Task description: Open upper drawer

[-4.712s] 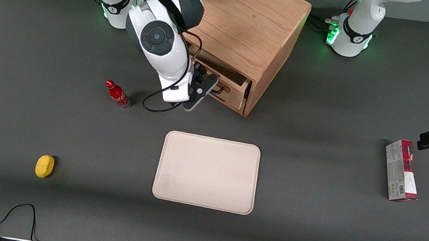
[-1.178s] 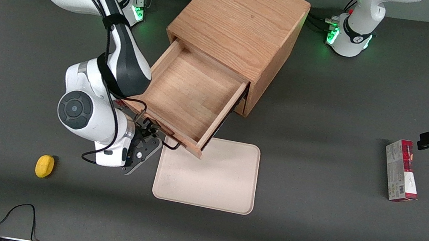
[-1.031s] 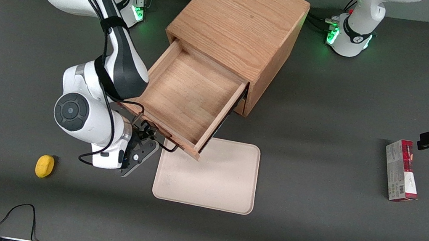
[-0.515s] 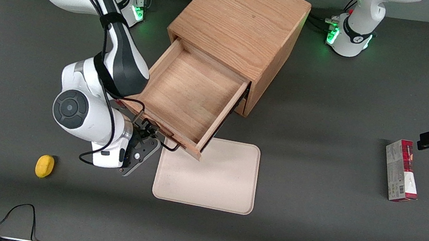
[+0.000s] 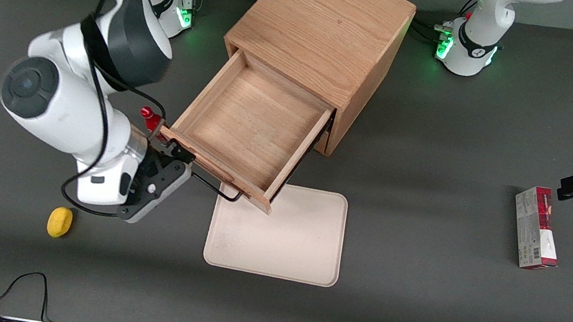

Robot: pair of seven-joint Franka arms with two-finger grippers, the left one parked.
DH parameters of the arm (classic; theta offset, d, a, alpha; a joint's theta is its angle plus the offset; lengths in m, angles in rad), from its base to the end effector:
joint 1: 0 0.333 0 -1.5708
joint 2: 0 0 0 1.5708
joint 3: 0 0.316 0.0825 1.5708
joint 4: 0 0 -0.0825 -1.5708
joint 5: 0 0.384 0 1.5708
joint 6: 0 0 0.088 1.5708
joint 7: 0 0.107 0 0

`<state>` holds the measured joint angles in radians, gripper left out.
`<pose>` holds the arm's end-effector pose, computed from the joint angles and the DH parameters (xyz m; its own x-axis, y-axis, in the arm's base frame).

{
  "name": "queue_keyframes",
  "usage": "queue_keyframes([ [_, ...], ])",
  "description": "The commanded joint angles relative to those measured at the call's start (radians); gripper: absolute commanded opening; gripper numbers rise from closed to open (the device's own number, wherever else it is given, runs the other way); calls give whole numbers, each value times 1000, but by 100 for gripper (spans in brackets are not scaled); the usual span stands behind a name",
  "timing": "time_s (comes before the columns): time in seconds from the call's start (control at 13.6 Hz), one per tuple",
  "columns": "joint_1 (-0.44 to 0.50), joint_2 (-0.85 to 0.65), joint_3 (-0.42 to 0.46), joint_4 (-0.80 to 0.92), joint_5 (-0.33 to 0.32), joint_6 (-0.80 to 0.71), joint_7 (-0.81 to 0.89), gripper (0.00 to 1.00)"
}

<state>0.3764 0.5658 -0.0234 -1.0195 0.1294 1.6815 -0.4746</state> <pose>0.6714 0.2662 0.5351 0.6760 0.7238 0.1382 0.7352 -0.6752 -0.0601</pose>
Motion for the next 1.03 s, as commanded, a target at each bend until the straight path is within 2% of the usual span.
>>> queue_keyframes([
  [0.0, -5, -81, -1, -11, -66, -80, 109, 100],
  [0.29, -2, -191, -101, -63, -73, -192, 362, 100],
  [0.59, -13, -315, -205, -209, -62, -180, 372, 100],
  [0.66, -72, -358, -193, -262, -60, -158, 372, 100],
  [0.81, -199, -450, -111, -394, -65, -82, 370, 100],
  [0.96, -272, -516, -89, -502, -63, -45, 366, 100],
])
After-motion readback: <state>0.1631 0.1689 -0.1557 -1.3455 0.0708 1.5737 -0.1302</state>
